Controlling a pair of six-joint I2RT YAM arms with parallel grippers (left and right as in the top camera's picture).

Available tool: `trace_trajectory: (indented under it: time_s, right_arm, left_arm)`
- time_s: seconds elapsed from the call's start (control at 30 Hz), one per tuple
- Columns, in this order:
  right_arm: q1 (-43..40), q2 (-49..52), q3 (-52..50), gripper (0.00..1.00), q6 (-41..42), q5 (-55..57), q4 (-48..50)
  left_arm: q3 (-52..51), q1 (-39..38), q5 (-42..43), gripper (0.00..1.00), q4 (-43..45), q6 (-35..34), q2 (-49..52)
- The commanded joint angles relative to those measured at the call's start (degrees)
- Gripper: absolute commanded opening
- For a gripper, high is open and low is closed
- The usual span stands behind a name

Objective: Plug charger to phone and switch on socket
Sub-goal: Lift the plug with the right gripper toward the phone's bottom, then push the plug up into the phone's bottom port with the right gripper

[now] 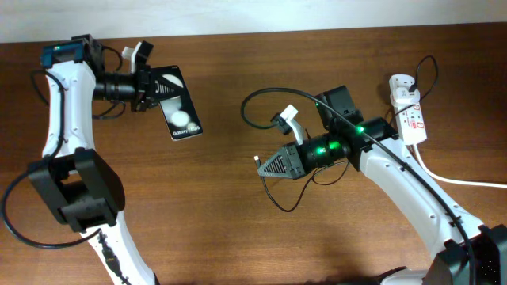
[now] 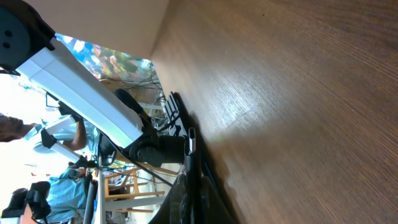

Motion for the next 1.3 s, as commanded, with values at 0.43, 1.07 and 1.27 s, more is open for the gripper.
trace_trajectory:
  time_s: [0.43, 1.07, 1.27]
  right_arm:
    - [-0.35, -0.42, -0.55, 0.04, -0.33, -1.88, 0.55]
    - [-0.26, -0.42, -0.55, 0.04, 16.50, -7.61, 19.98]
    - [1.88, -0.42, -0.55, 0.04, 16.68, -7.58, 20.92]
  left_arm:
    - [-0.07, -0.02, 14.03, 0.00, 2.32, 0.94, -0.26]
    - [-0.07, -3.72, 25.75, 0.00, 7.37, 1.36, -0.26]
    - [-0.07, -6.75, 25.75, 0.00, 9.38, 1.36, -0.26]
